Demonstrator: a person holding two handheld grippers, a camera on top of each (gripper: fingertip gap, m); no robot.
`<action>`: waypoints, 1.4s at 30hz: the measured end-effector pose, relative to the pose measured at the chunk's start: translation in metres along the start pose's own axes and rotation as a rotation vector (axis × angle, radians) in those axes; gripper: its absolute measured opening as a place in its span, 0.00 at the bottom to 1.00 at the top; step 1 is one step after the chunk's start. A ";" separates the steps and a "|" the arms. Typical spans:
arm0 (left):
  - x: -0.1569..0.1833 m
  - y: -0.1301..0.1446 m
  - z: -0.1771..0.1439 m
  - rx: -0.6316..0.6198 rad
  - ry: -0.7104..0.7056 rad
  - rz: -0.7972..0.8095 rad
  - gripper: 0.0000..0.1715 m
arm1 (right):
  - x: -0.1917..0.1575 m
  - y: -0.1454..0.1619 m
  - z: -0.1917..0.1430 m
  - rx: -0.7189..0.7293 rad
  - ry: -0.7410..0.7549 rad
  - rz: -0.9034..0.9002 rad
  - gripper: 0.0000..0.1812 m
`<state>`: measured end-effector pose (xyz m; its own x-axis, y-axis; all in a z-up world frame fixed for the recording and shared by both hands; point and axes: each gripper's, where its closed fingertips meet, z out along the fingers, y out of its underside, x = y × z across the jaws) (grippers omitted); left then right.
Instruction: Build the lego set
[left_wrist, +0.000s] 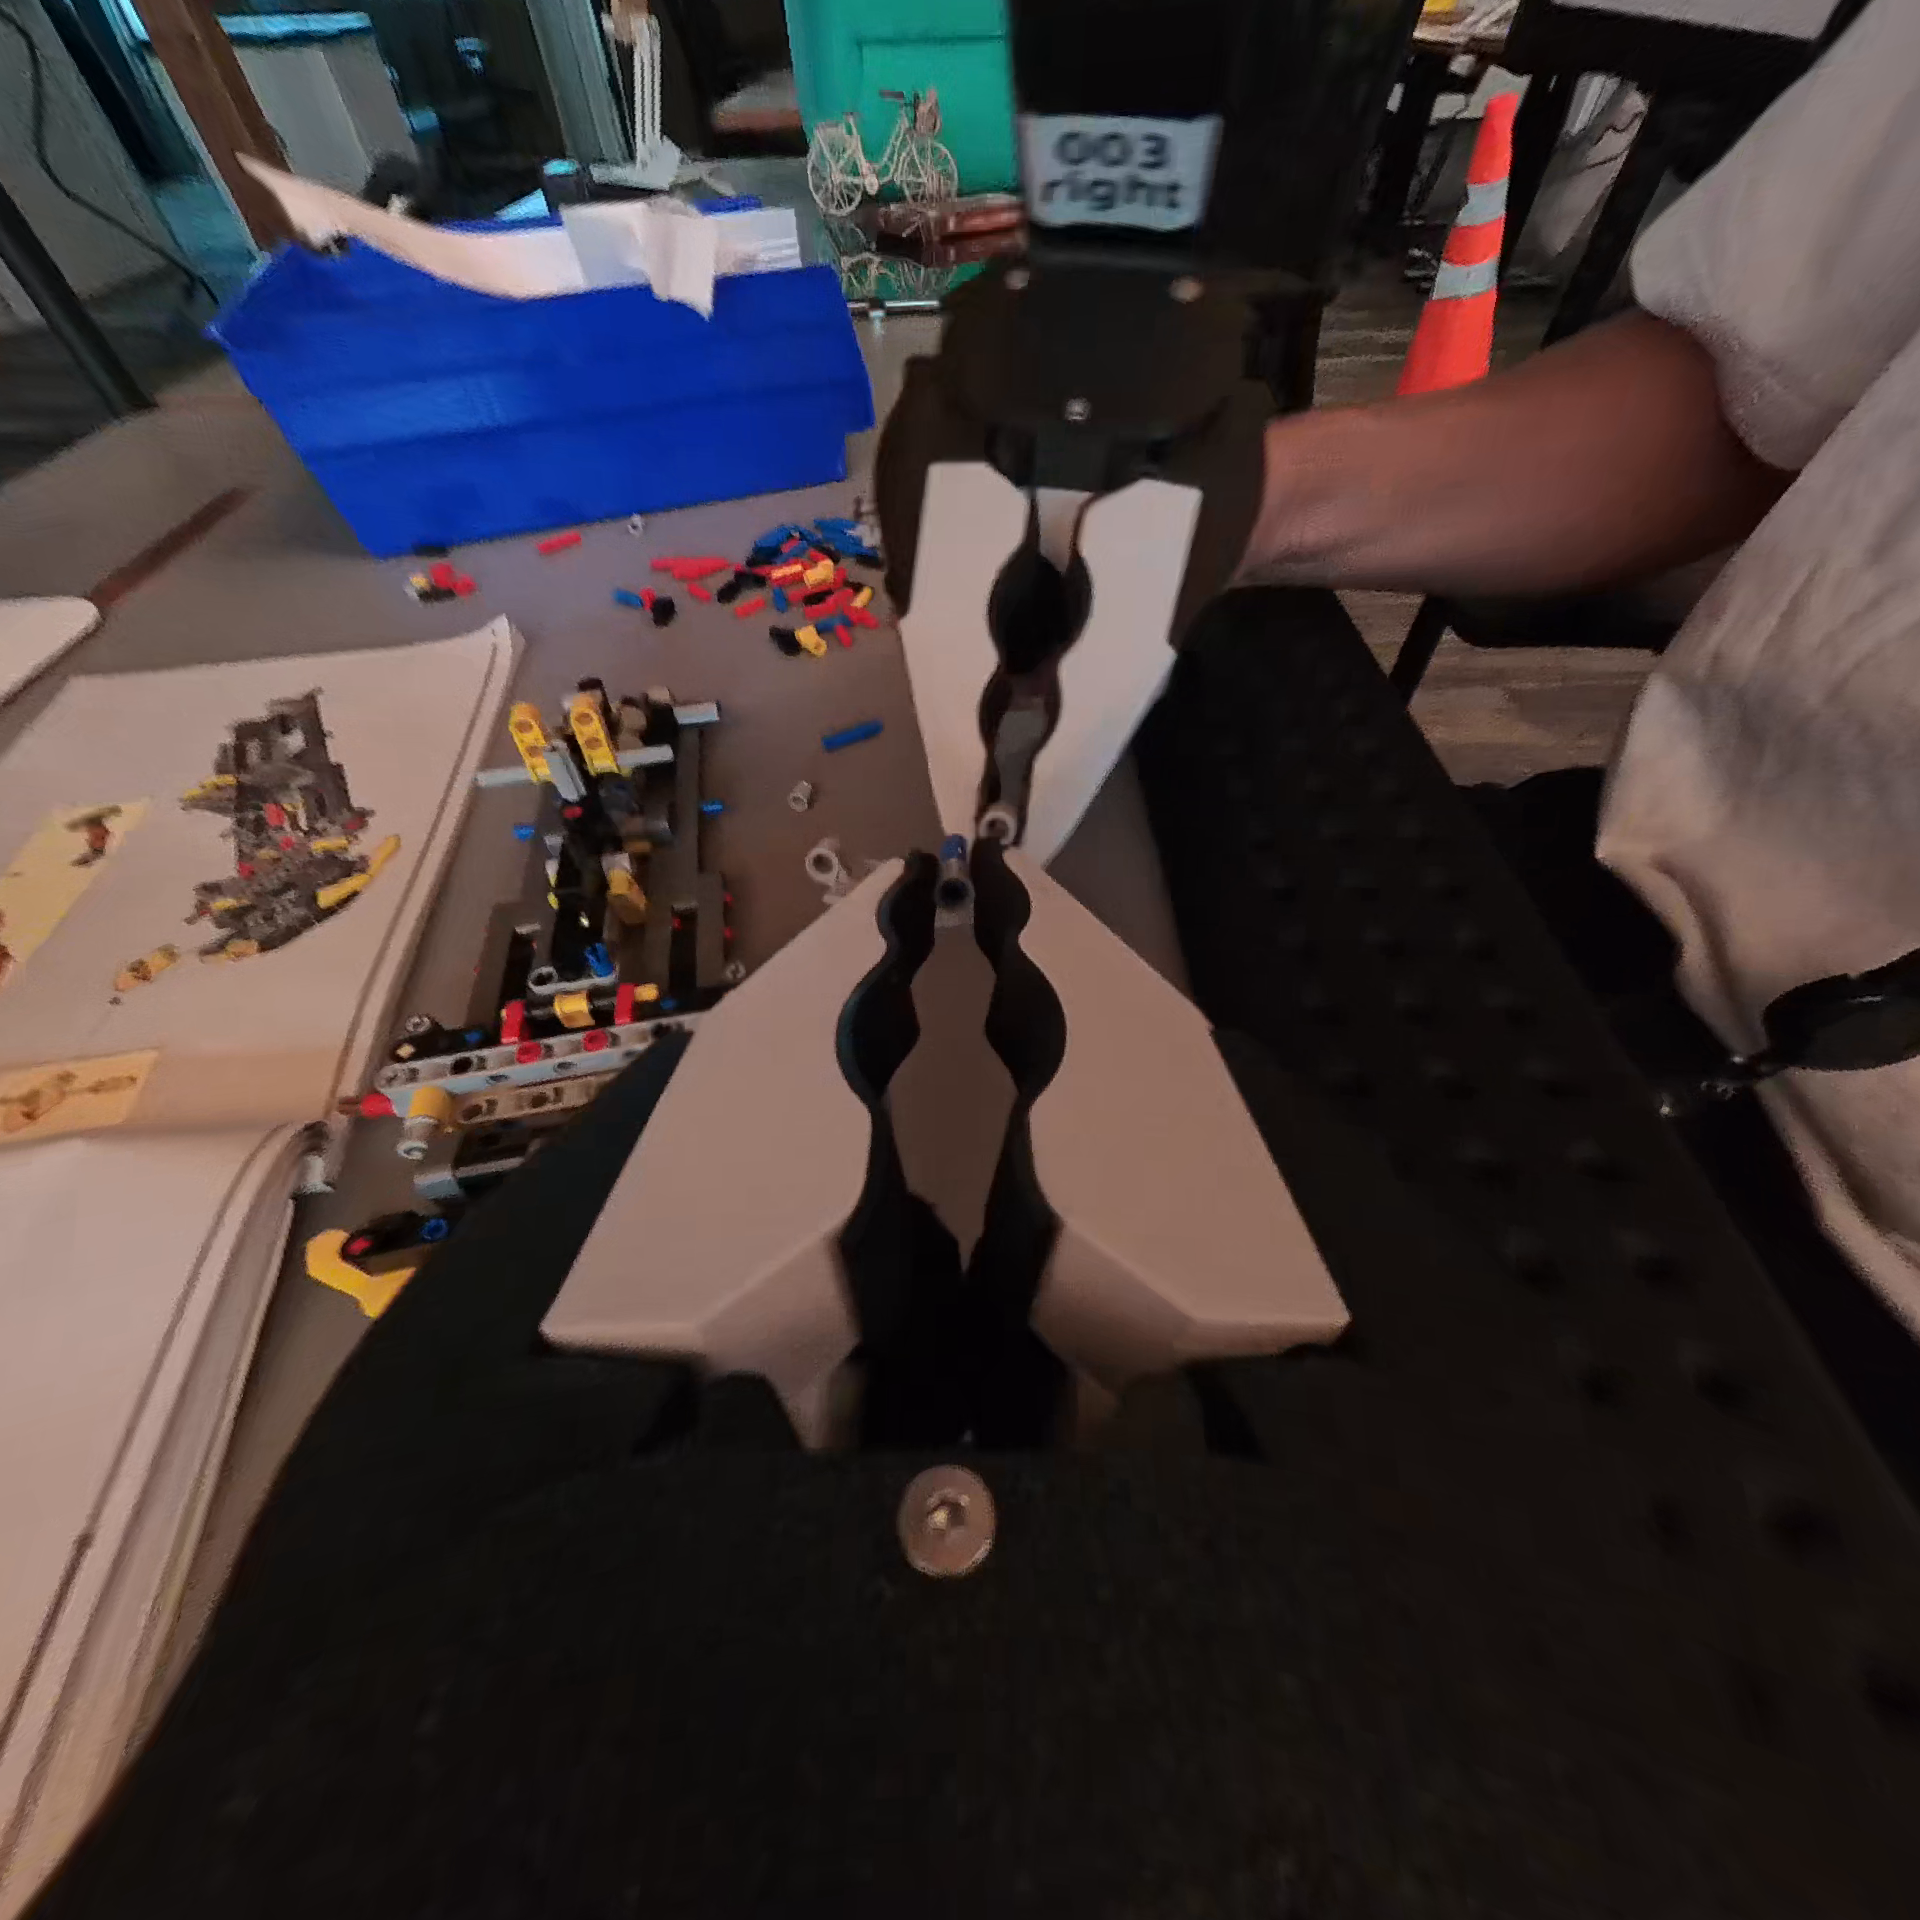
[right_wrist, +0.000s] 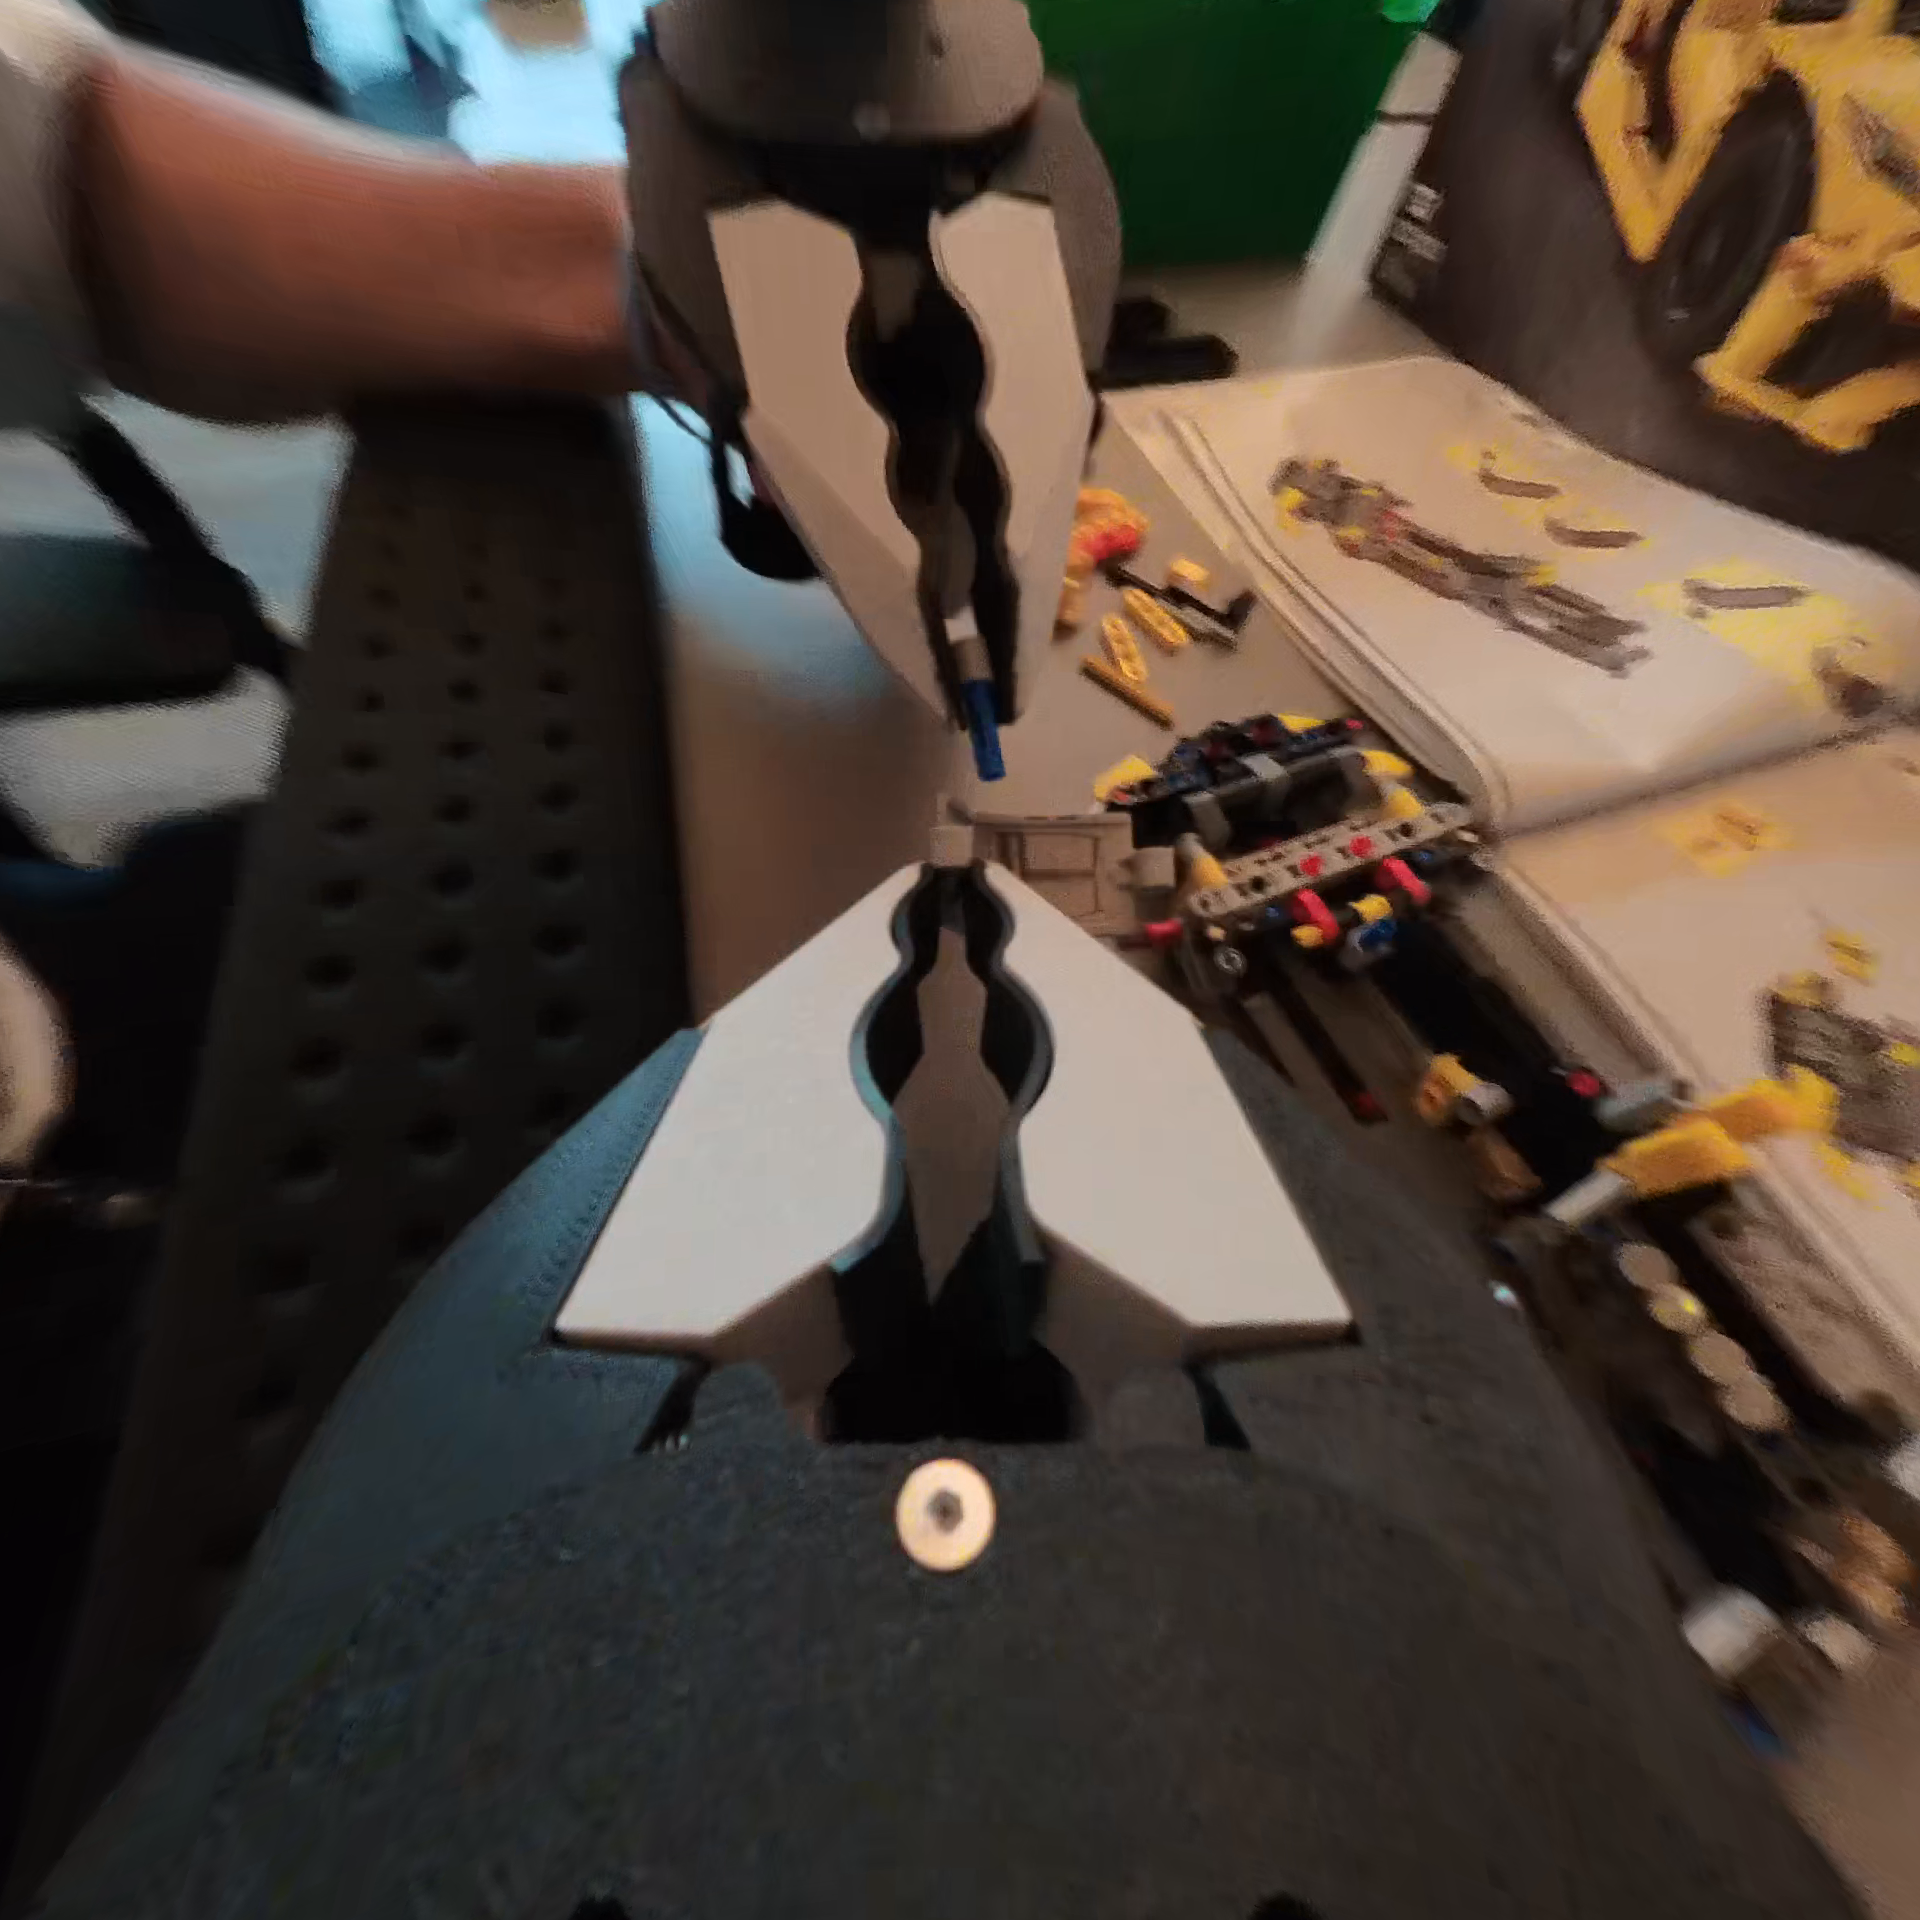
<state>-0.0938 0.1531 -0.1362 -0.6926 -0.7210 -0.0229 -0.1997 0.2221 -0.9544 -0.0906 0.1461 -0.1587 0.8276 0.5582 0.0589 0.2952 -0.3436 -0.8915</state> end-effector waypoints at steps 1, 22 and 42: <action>0.002 0.000 0.000 0.000 -0.004 0.035 0.03 | 0.001 -0.002 0.000 0.020 -0.036 0.045 0.03; 0.007 0.019 0.013 -0.085 0.019 0.073 0.03 | 0.000 0.017 0.009 -0.035 -0.045 -0.024 0.03; 0.013 0.016 0.014 -0.070 0.015 0.154 0.03 | -0.010 0.009 0.015 -0.013 -0.058 -0.090 0.03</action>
<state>-0.0965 0.1385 -0.1559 -0.7288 -0.6652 -0.1622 -0.1376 0.3744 -0.9170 -0.1033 0.1493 -0.1742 0.7683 0.6302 0.1122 0.3737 -0.2992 -0.8780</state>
